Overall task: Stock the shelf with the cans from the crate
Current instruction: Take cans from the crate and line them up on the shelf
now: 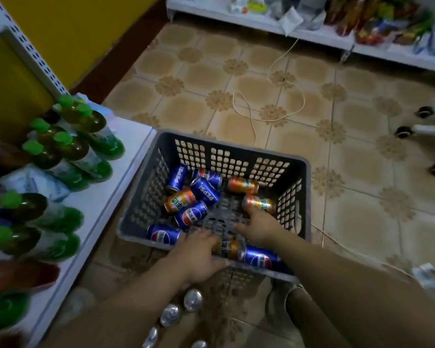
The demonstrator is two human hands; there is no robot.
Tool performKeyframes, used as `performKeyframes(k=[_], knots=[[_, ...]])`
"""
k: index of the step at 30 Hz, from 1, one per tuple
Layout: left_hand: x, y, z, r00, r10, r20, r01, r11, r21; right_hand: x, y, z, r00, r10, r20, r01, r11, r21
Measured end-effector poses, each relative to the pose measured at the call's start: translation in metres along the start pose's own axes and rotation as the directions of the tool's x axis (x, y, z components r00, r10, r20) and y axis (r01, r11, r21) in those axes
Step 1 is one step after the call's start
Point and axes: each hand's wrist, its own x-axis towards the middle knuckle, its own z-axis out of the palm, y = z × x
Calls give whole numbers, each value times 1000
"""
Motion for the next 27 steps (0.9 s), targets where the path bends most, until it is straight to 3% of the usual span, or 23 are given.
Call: performKeyframes(k=[10, 14, 17, 22, 27], knots=[[86, -47, 31, 979, -55, 195, 36, 994, 99, 116, 47, 92, 935, 135, 329, -105, 989, -108], [86, -52, 38, 985, -24, 172, 4, 993, 115, 129, 56, 113, 906, 171, 388, -110, 979, -174], [83, -52, 40, 987, -53, 153, 36, 993, 113, 125, 57, 113, 939, 126, 320, -79, 985, -156], [75, -52, 39, 998, -32, 62, 26, 994, 104, 94, 42, 82, 996, 32, 83, -27, 998, -52], [46, -46, 20, 996, -86, -19, 87, 996, 20, 35, 16, 27, 981, -73, -180, 88, 993, 77]])
